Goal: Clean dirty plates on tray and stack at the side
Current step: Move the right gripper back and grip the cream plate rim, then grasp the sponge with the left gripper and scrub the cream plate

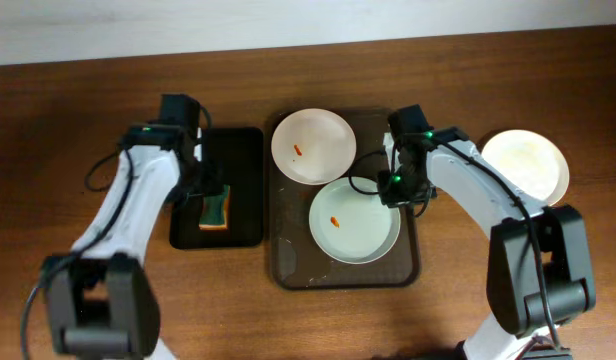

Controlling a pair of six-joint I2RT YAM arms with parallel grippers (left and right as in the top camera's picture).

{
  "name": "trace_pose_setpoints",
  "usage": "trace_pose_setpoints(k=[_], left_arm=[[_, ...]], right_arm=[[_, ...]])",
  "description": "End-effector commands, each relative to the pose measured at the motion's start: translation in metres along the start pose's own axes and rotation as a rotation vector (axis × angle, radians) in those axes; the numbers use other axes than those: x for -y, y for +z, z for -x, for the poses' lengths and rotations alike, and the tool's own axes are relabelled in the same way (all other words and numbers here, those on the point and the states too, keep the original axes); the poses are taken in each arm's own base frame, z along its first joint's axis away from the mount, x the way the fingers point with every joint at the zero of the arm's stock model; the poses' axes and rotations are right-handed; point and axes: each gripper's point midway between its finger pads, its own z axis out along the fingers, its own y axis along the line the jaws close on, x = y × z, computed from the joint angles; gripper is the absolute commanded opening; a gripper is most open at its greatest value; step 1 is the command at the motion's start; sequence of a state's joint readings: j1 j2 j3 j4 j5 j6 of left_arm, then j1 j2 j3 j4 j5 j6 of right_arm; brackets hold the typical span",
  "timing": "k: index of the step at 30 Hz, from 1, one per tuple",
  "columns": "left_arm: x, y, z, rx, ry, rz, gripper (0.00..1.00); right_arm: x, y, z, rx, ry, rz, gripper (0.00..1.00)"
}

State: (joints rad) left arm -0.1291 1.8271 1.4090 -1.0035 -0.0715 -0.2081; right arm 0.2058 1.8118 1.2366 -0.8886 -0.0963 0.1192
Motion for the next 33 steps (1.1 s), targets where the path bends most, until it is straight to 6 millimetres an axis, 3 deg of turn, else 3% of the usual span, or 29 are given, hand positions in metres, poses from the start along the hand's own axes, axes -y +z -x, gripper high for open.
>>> trace_pose_setpoints(k=[1,4,6,7,8,10,12,14,15,18,20,21,22,24,26,27,28,29,31,33], left_arm=[[0.014,0.049,-0.013,-0.109,0.079,-0.013,0.60],[0.015,0.082,-0.020,-0.174,0.126,-0.008,0.37],[0.015,0.095,-0.027,-0.212,0.129,-0.002,0.28],[0.015,0.100,-0.029,-0.224,0.130,0.000,0.17],[0.014,0.099,-0.029,-0.226,0.129,0.001,0.00],[0.014,0.079,-0.015,-0.192,0.114,-0.004,0.00],[0.017,0.033,0.018,-0.083,0.089,-0.029,0.03],[0.019,-0.001,0.038,0.011,0.084,-0.053,0.42],[0.020,-0.007,0.041,0.035,0.084,-0.057,0.48],[0.019,0.007,0.033,-0.006,0.085,-0.051,0.58],[0.020,0.027,0.025,-0.039,0.088,-0.047,0.68],[0.021,0.034,0.024,-0.039,0.089,-0.051,0.69],[0.022,0.045,0.023,-0.036,0.089,-0.054,0.66],[0.024,0.073,0.014,-0.054,0.094,-0.051,0.44],[0.025,0.092,0.003,-0.082,0.101,-0.047,0.39],[0.027,0.096,-0.001,-0.093,0.108,-0.046,0.27],[0.030,0.096,-0.002,-0.094,0.116,-0.046,0.08],[0.031,0.095,-0.002,-0.092,0.118,-0.047,0.00],[0.032,0.086,0.002,-0.102,0.119,-0.049,0.00],[0.034,0.060,0.013,-0.121,0.105,-0.083,0.00]], right_arm=[[-0.004,-0.020,0.005,0.059,-0.017,0.016,0.25],[-0.004,-0.020,0.005,0.058,-0.017,0.016,0.25],[-0.004,-0.020,0.005,0.058,-0.014,0.016,0.25],[-0.004,-0.020,0.005,0.058,-0.014,0.016,0.25],[-0.004,-0.020,0.004,0.057,-0.014,0.016,0.25],[-0.004,-0.019,0.003,0.051,-0.013,0.015,0.25],[-0.004,-0.019,0.003,0.050,-0.013,0.015,0.25],[-0.004,-0.019,0.002,0.046,-0.012,0.014,0.25],[-0.004,-0.019,0.002,0.046,-0.012,0.014,0.25],[-0.004,-0.019,0.001,0.046,-0.013,0.014,0.25],[-0.004,-0.019,0.001,0.043,-0.012,0.014,0.25],[-0.004,-0.019,0.001,0.043,-0.012,0.014,0.25],[-0.004,-0.019,0.001,0.043,-0.012,0.014,0.25],[-0.004,-0.019,0.000,0.040,-0.012,0.014,0.25],[-0.003,-0.019,-0.002,0.032,-0.011,0.013,0.26],[-0.003,-0.019,-0.003,0.028,-0.011,0.012,0.26],[-0.003,-0.019,-0.005,0.021,-0.010,0.011,0.30],[-0.003,-0.019,-0.005,0.019,-0.009,0.011,0.31],[-0.003,-0.019,-0.005,0.019,-0.007,0.010,0.32],[0.004,-0.018,-0.004,0.026,0.054,-0.026,0.32]])
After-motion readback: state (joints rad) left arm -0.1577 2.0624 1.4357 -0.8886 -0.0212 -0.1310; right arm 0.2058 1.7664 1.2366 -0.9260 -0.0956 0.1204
